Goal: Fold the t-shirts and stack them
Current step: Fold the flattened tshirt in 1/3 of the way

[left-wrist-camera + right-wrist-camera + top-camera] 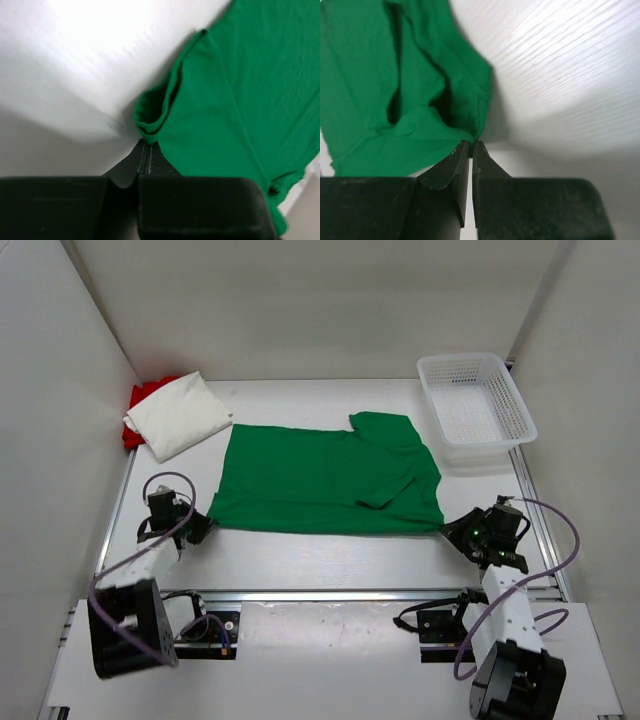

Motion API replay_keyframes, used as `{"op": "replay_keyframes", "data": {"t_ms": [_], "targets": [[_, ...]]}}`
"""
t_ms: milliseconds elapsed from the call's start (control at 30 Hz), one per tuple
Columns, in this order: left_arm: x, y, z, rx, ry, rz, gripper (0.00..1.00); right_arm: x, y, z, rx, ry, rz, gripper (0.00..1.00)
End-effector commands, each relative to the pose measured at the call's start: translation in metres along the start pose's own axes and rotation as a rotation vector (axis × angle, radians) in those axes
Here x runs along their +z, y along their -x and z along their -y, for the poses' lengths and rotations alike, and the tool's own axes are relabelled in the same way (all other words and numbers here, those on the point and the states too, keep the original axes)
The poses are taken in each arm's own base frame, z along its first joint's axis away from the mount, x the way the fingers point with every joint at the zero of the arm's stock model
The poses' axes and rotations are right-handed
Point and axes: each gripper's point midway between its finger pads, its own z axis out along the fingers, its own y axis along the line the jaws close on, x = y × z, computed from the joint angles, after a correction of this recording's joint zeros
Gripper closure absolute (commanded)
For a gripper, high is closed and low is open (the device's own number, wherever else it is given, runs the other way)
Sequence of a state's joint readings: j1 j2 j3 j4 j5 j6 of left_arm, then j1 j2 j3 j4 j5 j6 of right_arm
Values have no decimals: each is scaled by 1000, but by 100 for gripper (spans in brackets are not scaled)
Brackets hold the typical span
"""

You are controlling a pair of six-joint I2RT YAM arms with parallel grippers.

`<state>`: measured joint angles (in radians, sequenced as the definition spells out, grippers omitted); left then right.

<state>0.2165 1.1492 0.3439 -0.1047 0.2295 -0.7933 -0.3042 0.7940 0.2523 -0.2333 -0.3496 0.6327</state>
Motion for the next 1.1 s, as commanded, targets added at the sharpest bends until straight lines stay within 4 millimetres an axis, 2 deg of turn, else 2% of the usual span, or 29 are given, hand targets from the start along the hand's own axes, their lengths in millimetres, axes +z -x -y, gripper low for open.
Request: {"op": "replay_keyframes", "data": {"t_ms": [0,33,67,100,133,167,200,267,300,333,367,400,433,467,500,533,567,633,667,700,733,800,833,933,967,1067], "targets": [[-25,-13,-14,127,76,-8,100,-13,-21,-7,34,-4,-67,100],[-31,-10,-7,158,57,12,100,-15,-25,-8,56,-2,-72,100],[-35,-22,-13,189,93,-26,98,-17,-30,-9,60,-5,-96,100],[-39,-20,-14,199,95,-13,83,-21,-34,-6,57,-27,-115,97],[-41,-25,-18,207,96,-27,74,-23,-28,-3,33,-51,-82,83],[-43,-23,-18,203,94,-19,54,-24,-28,-3,40,-48,-79,71],[-43,-24,-16,210,84,-17,38,-26,-26,-8,25,-26,-74,67],[-43,-25,-2,212,34,-30,23,-31,-8,-20,-10,-10,-23,52],[-44,-24,8,219,2,-33,18,-33,0,-24,-50,-1,1,46],[-47,-22,21,226,-41,-36,20,-36,8,-33,-101,16,16,41],[-49,-18,36,252,-96,-17,23,-39,11,-45,-161,54,20,46],[-51,-19,58,292,-188,-7,36,-36,9,-60,-214,108,16,52],[-52,-22,70,295,-232,-22,48,-31,0,-64,-226,127,-19,66],[-50,-24,82,305,-276,-29,51,-23,-12,-77,-263,170,-53,83],[-55,-38,108,346,-384,-60,59,-20,-22,-94,-323,227,-59,90],[-54,-38,119,355,-402,-56,62,-13,-28,-104,-344,247,-68,99],[-55,-51,133,410,-421,-77,63,-4,-40,-109,-390,239,-97,100],[-57,-78,156,549,-439,-72,61,4,-51,-137,-458,322,-99,96],[-55,-80,163,579,-435,-59,61,10,-58,-138,-449,314,-134,88],[-53,-95,167,612,-447,-86,60,13,-51,-153,-444,369,-105,80],[-55,-100,177,616,-484,-88,60,22,-53,-155,-433,374,-114,73],[-43,-113,168,604,-484,-148,62,38,-56,-153,-416,352,-145,69],[-41,-115,170,594,-500,-158,63,40,-56,-158,-415,360,-143,67],[-35,-132,155,588,-496,-219,65,46,-68,-159,-401,373,-160,65],[-36,-134,158,581,-512,-222,65,46,-65,-165,-392,393,-141,65],[-41,-152,158,597,-542,-241,65,54,-63,-163,-365,382,-137,65]]}}
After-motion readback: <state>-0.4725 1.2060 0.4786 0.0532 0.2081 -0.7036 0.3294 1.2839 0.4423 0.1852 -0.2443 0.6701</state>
